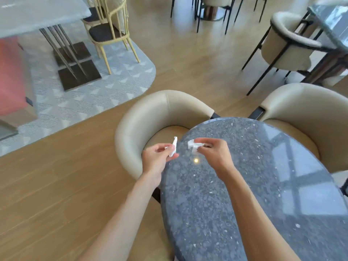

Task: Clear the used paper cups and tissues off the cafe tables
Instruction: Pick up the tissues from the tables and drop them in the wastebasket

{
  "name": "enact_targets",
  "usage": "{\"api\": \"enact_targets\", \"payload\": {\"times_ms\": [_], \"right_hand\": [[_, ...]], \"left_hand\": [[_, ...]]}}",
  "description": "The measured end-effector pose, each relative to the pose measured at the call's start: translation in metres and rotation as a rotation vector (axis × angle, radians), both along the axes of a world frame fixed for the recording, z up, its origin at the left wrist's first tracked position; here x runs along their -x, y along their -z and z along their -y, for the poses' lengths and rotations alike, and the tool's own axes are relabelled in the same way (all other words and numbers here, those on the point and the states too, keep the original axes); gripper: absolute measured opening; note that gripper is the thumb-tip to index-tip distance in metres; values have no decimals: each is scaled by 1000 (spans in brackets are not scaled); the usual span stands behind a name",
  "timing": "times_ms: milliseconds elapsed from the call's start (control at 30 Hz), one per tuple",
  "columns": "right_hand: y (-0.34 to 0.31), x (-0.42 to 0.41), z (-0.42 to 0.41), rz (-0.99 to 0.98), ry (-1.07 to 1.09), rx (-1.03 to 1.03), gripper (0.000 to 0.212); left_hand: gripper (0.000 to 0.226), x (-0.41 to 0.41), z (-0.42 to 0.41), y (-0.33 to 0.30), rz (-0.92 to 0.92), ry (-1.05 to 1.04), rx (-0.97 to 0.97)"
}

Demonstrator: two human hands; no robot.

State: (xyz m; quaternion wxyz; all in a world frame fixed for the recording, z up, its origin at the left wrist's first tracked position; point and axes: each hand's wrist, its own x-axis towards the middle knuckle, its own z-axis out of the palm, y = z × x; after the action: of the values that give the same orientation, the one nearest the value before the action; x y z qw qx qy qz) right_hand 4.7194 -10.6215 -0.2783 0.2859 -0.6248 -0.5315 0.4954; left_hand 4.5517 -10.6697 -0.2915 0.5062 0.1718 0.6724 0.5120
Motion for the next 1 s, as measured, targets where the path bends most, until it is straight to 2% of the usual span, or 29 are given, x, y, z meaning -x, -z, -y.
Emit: {"api": "enact_targets", "payload": {"times_ms": [100,267,400,467,667,767,1000], "right_hand": [[-26,58,30,-52,-81,-82,35],[-60,159,88,-177,-135,-174,28],[-70,229,135,-209,-140,-201,44],[-76,256,157,-262,-140,-188,45],[-101,296,194,-384,-101,-198,45],[-107,306,192,-375,-63,-209,49],[-107,337,154,-472,-45,-151,27]], "left_hand": [[6,54,31,-23,12,-95,-78],[16,153,96,-66,17,-193,-200],[16,217,148,-101,22,-230,-313],[13,239,170,-114,30,-217,-353],[7,274,203,-135,19,-173,-390],[6,285,204,-136,0,-144,-388],[12,315,173,-126,-50,-146,-362]]}}
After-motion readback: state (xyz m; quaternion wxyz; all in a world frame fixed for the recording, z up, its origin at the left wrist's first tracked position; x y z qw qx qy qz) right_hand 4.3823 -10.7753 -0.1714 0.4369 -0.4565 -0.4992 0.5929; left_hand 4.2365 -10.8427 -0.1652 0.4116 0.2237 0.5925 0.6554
